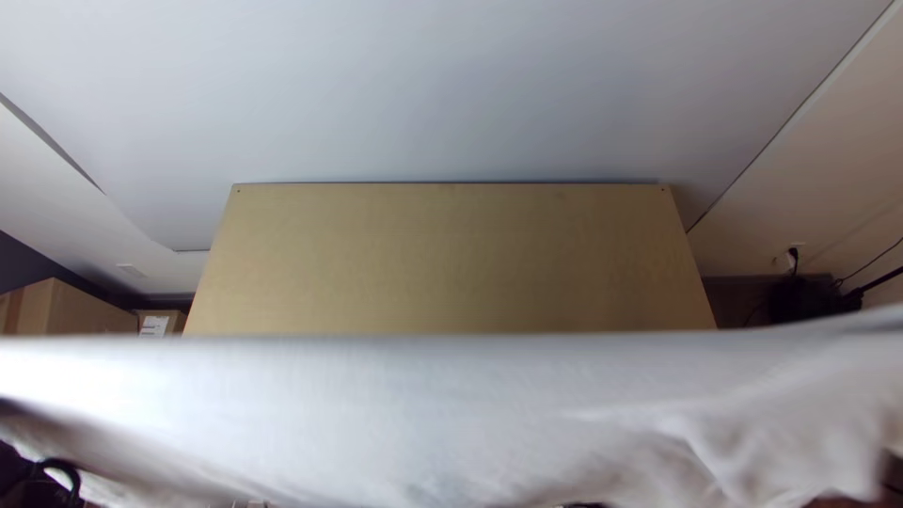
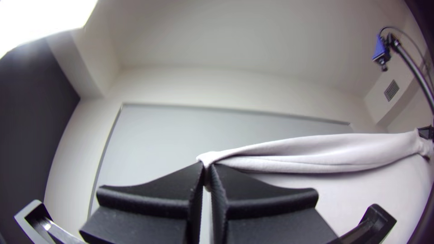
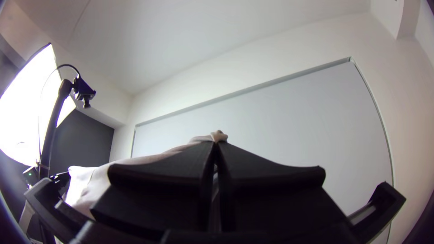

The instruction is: Fold the t-shirt

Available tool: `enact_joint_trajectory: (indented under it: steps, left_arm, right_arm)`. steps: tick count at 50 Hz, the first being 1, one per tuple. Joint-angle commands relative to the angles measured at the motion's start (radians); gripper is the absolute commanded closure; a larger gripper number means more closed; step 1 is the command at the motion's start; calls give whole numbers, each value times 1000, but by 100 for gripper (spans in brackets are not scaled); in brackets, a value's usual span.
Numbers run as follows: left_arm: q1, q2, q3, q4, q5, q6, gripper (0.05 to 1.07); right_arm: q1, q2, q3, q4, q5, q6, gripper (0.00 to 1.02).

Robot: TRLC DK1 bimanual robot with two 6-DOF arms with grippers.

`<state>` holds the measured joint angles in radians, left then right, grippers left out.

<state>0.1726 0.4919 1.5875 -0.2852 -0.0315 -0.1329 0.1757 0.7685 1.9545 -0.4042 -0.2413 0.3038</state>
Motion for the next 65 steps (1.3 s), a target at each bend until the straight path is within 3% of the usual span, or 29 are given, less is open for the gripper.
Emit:
enact_joint_trajectory:
  steps: [1,10,17,23,28,35,43,52,65]
  left_arm:
    - [2,39,-138,-55,-33,-77,105]
    - [-58,-7,-584,-52,-4,-142,105]
    - [-59,8,-909,86,50,-145,105]
    - [-96,129,-1026,190,65,-149,105]
    - [-111,277,-1064,290,68,-148,105]
    - [-113,424,-1057,403,68,-128,105]
    - [-90,632,-1020,535,68,-85,105]
    - [-51,833,-888,555,122,-103,105]
    - [-62,1060,-735,598,165,-132,105]
  right_arm:
    - [-22,48,-86,-2,5,66,100]
    - [15,-29,-579,90,7,106,100]
    - [39,-54,-1008,215,2,115,100]
    - [36,34,-1326,444,-9,115,100]
    - [34,203,-1448,628,-9,116,100]
    - [-1,388,-1425,732,-9,118,100]
    - [-47,532,-1312,739,-9,112,100]
    - [-107,727,-1140,739,-18,104,100]
    - [-111,973,-954,711,-27,104,100]
